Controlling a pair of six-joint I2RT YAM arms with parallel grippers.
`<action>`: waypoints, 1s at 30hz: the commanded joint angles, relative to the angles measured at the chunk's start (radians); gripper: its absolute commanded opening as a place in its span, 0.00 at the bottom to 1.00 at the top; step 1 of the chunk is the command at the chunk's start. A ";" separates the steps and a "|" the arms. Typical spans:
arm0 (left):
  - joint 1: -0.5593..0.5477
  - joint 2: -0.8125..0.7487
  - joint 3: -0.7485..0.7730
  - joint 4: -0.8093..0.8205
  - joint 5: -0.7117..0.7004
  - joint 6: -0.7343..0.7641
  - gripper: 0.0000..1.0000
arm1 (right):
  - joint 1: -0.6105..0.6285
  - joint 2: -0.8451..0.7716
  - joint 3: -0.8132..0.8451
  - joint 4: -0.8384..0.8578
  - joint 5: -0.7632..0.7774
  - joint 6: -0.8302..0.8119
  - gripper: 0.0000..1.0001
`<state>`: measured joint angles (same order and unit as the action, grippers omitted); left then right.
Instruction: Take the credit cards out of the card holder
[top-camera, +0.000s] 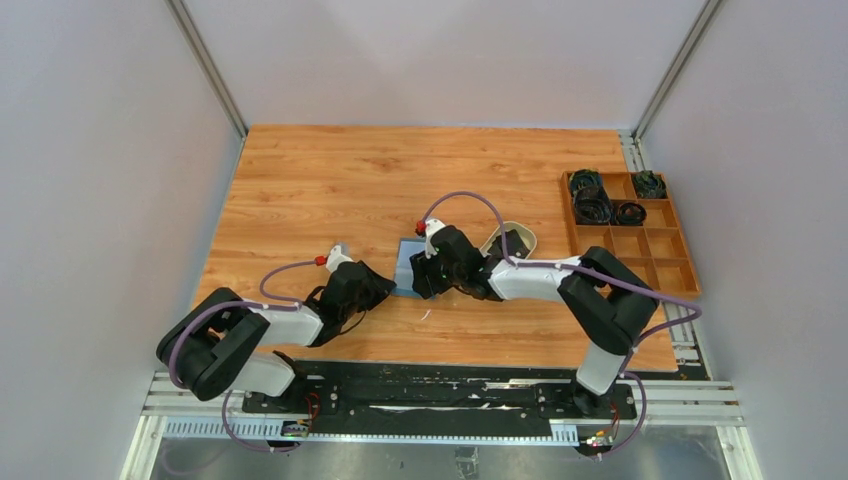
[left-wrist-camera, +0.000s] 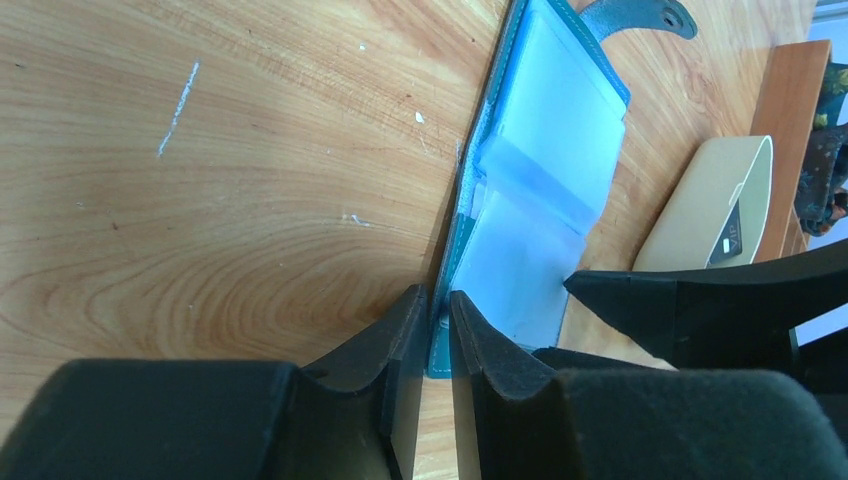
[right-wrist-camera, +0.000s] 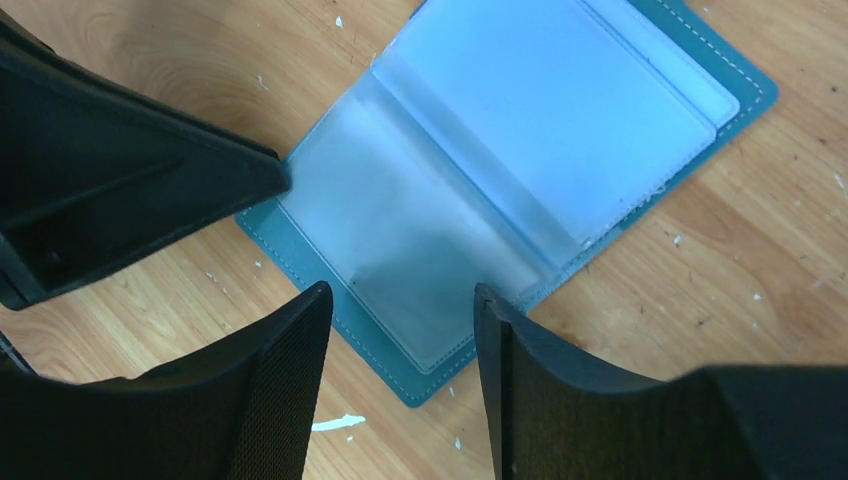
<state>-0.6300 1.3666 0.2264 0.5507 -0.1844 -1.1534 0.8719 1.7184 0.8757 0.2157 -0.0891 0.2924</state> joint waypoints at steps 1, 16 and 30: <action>0.002 0.024 -0.020 -0.098 -0.022 0.018 0.24 | -0.009 0.049 0.027 0.004 -0.075 0.056 0.55; 0.002 0.061 -0.016 -0.063 0.025 0.022 0.24 | 0.020 0.029 0.056 -0.032 -0.036 -0.021 0.70; 0.115 -0.048 -0.035 -0.124 0.321 0.245 0.00 | 0.040 -0.016 0.045 -0.141 0.226 -0.190 0.71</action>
<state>-0.5632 1.3563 0.2150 0.5644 -0.0063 -1.0573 0.9031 1.7569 0.9512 0.1265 0.0261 0.1696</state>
